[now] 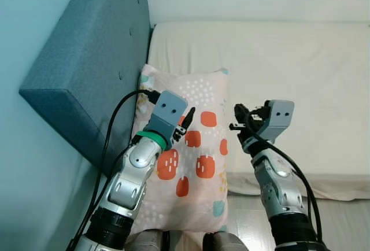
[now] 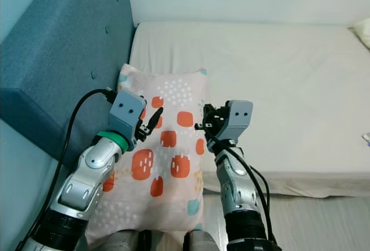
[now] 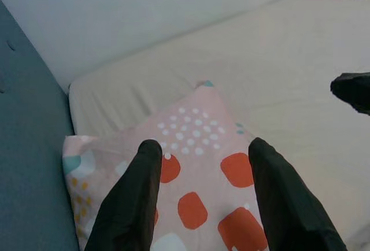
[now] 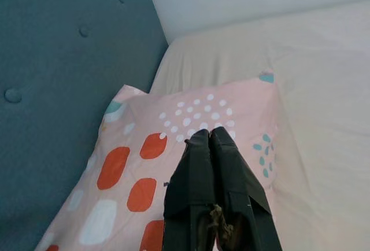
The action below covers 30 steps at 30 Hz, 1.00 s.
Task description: Clean up the room
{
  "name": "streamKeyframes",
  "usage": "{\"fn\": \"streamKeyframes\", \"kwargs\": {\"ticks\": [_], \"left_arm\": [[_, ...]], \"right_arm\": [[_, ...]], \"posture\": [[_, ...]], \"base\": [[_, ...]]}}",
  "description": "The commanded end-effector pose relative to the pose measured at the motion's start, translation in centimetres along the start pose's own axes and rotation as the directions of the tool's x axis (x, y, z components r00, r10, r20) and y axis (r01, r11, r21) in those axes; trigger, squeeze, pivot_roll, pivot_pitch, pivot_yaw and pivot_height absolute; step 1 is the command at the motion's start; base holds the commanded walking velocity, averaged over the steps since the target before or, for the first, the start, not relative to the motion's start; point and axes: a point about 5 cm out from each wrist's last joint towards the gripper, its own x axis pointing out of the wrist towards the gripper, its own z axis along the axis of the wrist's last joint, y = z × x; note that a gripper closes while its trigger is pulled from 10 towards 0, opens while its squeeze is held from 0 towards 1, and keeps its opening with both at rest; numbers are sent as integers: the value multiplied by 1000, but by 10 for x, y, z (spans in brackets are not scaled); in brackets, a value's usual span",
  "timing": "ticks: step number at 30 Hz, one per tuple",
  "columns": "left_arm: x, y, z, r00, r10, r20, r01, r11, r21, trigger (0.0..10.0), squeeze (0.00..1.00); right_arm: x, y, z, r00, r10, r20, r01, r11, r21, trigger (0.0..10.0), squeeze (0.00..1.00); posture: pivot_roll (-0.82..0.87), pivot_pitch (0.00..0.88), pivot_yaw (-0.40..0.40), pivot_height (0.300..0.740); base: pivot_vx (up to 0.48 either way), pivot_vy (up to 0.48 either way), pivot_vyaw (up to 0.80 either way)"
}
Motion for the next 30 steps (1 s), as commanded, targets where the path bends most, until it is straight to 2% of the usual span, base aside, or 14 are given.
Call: {"fn": "streamKeyframes", "kwargs": {"ticks": [1, 4, 12, 30], "left_arm": [[-2, -5, -6, 1000, -15, -17, 16, 1000, 13, 10000, 0], [-2, -5, -6, 1000, -16, -17, 16, 1000, 13, 10000, 0], [0, -6, -7, 1000, -13, -19, 13, 1000, 10, 10000, 0], [2, -2, -14, 998, 12, -61, -10, 999, 38, 10000, 0]], "right_arm": [[-4, -2, -7, 999, -9, -32, 9, 1000, -2, 10000, 0], [-3, -1, -6, 1000, -12, -24, 13, 1000, 7, 10000, 0], [-3, -6, -6, 999, -16, -39, 16, 1000, 3, 10000, 0], [-4, -1, -9, 999, 13, -50, -12, 1000, 16, 10000, 0]], "posture": [[-13, 74, 61, 740], [-13, 74, 61, 740], [-15, 70, 57, 740], [-16, 67, 58, 740]], "base": [[0, -420, 769], [0, -420, 769], [0, -348, 0], [0, 0, 0]]}}
